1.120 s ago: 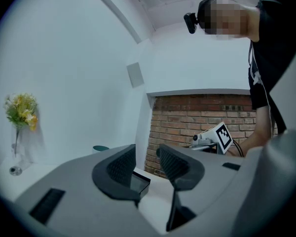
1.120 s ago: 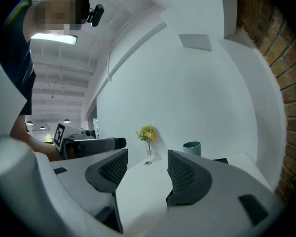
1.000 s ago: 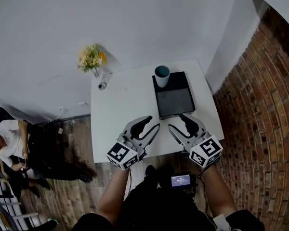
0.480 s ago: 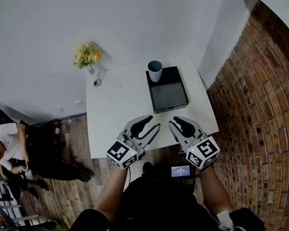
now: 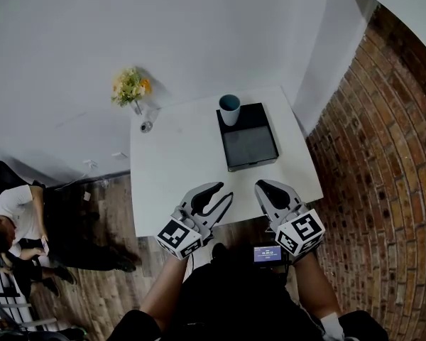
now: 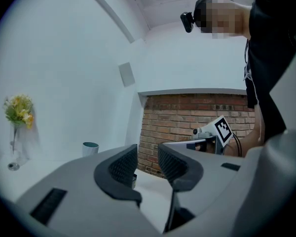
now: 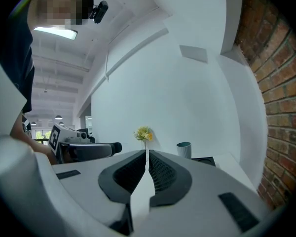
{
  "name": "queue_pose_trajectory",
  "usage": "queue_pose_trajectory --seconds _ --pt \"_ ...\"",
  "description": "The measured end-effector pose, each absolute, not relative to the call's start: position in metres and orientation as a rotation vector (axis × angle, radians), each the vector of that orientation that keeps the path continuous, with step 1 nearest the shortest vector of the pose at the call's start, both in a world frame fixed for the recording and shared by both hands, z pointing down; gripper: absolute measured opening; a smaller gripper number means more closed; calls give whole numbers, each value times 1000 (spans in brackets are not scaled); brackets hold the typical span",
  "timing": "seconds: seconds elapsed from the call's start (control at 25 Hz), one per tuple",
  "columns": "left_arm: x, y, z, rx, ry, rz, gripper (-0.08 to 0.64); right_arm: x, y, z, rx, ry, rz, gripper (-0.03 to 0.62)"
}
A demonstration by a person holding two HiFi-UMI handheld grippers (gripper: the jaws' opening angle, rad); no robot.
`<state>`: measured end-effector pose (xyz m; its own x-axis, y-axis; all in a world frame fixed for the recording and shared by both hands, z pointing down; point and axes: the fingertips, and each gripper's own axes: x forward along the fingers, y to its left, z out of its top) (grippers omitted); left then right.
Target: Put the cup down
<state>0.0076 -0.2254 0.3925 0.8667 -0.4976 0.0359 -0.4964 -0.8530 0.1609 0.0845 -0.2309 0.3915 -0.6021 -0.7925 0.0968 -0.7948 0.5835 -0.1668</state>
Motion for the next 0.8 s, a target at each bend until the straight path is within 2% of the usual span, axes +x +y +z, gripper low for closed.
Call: queue_pose_trajectory --seconds 0.8 --pt "13 -217 395 2873 -758 -15 109 78 -227 391 1363 -2777 256 12"
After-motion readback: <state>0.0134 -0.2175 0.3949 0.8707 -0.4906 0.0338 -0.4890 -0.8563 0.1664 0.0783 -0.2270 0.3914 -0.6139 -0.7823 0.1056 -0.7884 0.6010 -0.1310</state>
